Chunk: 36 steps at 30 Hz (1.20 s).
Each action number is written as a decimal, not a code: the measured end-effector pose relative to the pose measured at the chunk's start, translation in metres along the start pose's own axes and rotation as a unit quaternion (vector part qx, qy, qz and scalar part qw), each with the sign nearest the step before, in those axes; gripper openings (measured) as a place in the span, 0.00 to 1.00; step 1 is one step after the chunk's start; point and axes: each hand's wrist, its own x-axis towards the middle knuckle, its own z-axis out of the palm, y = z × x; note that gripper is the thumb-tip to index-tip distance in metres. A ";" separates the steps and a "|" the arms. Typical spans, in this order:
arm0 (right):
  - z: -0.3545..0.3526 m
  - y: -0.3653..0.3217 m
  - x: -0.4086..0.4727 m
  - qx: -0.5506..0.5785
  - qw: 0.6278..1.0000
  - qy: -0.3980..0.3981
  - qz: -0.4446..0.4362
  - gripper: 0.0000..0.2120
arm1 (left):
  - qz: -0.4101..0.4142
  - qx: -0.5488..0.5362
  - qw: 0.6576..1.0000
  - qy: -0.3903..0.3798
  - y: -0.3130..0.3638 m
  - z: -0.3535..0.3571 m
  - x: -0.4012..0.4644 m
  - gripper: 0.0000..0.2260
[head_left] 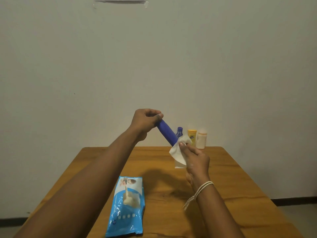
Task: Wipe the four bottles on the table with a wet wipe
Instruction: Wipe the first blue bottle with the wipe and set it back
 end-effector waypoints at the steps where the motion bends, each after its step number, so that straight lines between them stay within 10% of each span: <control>1: 0.004 0.003 0.001 0.009 0.999 0.008 0.030 0.21 | 0.000 0.015 1.000 0.011 -0.003 -0.001 0.000 0.12; 16: 0.002 0.056 0.076 -0.076 0.987 0.014 0.143 0.08 | 0.017 0.227 0.967 0.114 -0.082 0.029 0.073 0.21; 36: -0.008 0.122 0.177 -0.196 0.969 0.016 0.148 0.20 | 0.044 0.349 0.931 0.100 -0.189 0.073 0.195 0.19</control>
